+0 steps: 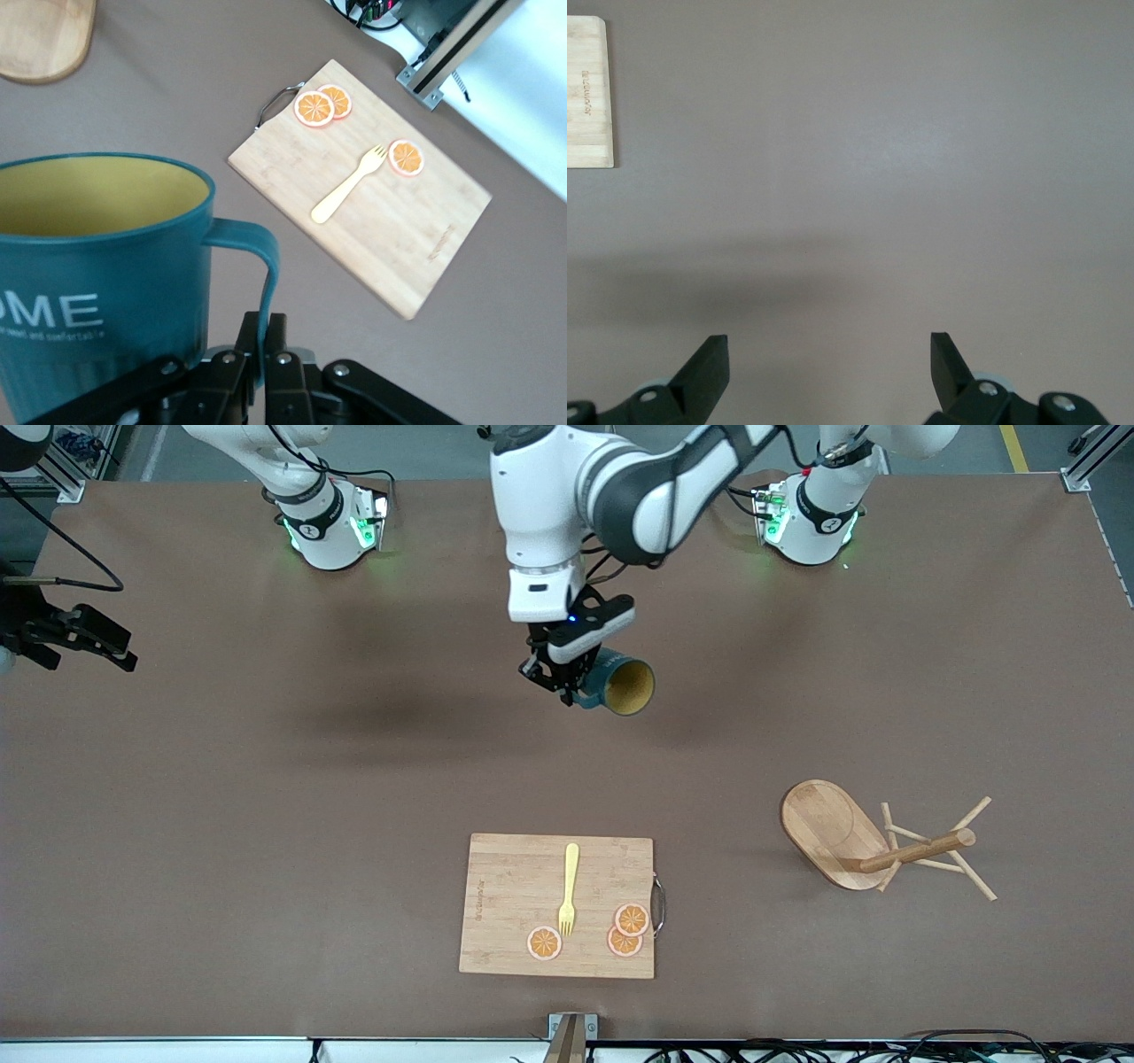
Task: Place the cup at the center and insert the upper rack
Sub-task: 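Lift the mug by its handle with the left gripper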
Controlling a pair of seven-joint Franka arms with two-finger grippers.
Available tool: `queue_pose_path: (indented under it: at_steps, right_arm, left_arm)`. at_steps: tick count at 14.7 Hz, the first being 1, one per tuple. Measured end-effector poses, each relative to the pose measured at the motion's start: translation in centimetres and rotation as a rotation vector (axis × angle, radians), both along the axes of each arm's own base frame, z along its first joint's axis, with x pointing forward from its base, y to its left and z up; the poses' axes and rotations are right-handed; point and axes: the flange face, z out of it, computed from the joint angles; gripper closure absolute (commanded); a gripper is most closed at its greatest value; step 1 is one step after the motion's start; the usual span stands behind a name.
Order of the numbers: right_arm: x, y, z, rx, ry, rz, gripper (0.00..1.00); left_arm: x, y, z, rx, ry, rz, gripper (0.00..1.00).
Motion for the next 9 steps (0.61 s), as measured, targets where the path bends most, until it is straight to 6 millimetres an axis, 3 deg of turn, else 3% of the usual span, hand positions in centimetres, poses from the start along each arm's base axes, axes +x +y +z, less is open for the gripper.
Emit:
queue_pose_path:
  at_steps: [5,9]
  right_arm:
    - [0.0,0.1,0.0,0.000,-0.001,0.002,0.00]
    - [0.0,0.0,0.0,-0.001,-0.001,0.000,0.00]
  left_arm:
    - [5.6,5.4,3.4,-0.190,0.049,0.149,0.99]
    - [8.8,10.6,5.6,-0.337,0.140,0.253,1.00]
